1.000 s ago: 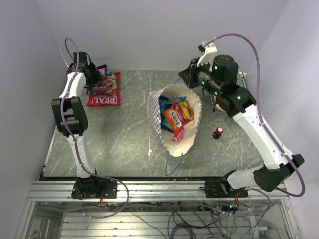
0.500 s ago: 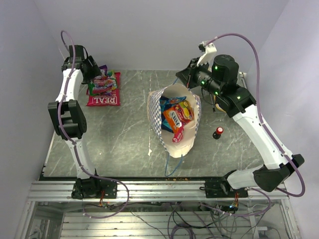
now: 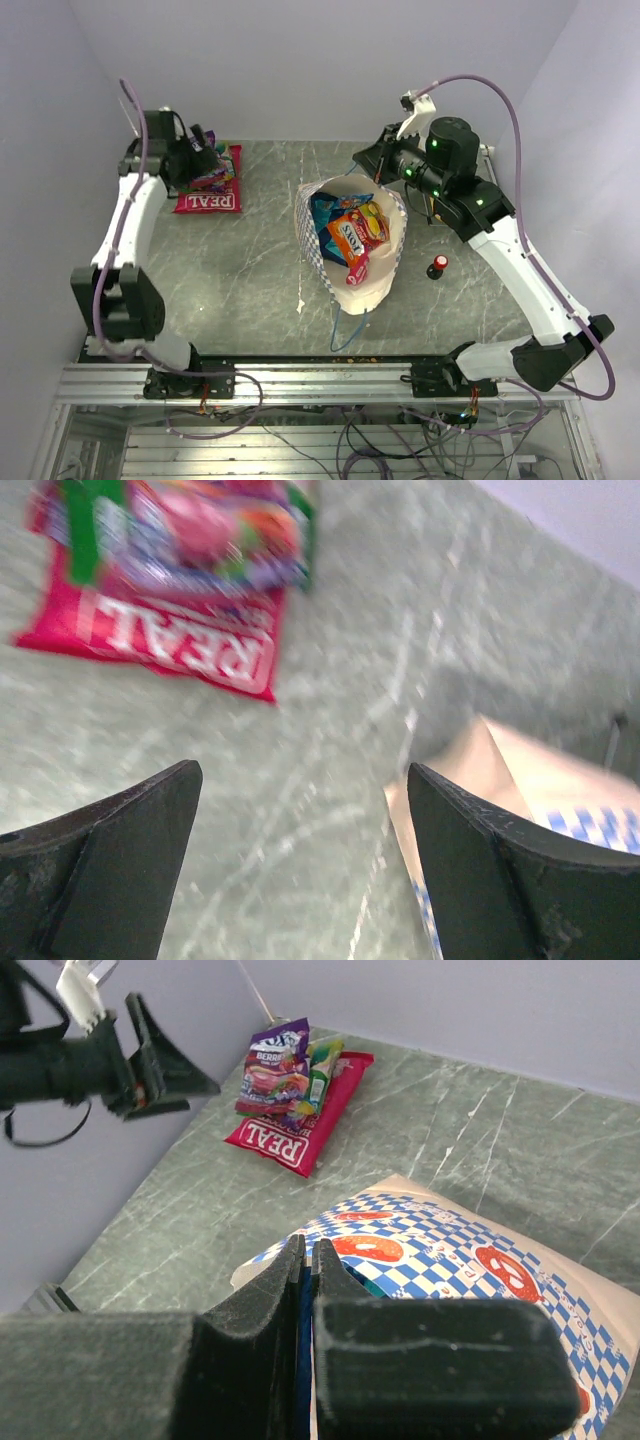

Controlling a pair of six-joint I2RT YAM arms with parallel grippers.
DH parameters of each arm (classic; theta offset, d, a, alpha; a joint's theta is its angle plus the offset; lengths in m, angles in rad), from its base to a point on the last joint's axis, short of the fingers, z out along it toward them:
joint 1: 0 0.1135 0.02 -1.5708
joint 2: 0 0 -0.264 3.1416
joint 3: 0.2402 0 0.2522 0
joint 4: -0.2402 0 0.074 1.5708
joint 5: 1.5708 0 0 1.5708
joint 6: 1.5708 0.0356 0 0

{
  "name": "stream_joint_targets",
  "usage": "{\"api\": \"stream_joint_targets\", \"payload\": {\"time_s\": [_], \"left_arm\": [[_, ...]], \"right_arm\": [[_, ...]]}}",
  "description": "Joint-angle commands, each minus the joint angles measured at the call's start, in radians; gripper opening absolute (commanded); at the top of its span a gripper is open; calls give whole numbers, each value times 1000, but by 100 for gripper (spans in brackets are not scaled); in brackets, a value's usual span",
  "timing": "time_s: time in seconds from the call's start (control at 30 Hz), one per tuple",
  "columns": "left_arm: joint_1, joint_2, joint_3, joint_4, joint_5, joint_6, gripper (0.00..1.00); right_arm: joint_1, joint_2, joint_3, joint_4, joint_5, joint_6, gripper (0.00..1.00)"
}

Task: Take the snacks out of the paper bag
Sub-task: Take out the snack from the paper bag.

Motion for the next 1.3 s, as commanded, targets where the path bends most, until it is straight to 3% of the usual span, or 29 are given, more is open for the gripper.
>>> {"api": "stream_joint_targets", "payload": {"time_s": [0.0, 0.2, 0.33, 0.57, 1.03, 1.27], "left_arm": [[-125, -196, -181, 17, 62, -40, 94], [-182, -442, -310, -42, 143, -30, 91], [-286, -581, -360, -40, 189, -67, 88], [-530, -722, -458, 153, 133, -164, 88], [-1020, -444, -307, 290, -181, 41, 84], [-1096, -218, -218, 332, -272, 190, 78]], "right_arm": [[-3, -15, -22, 47, -34, 6, 0], [-3, 23, 19, 24, -83, -32, 0], [-3, 29, 17, 36, -85, -63, 0], [-3, 18, -1, 64, -92, -57, 0], [-3, 9, -7, 81, -74, -42, 0], [-3, 1, -9, 78, -60, -41, 0]]}}
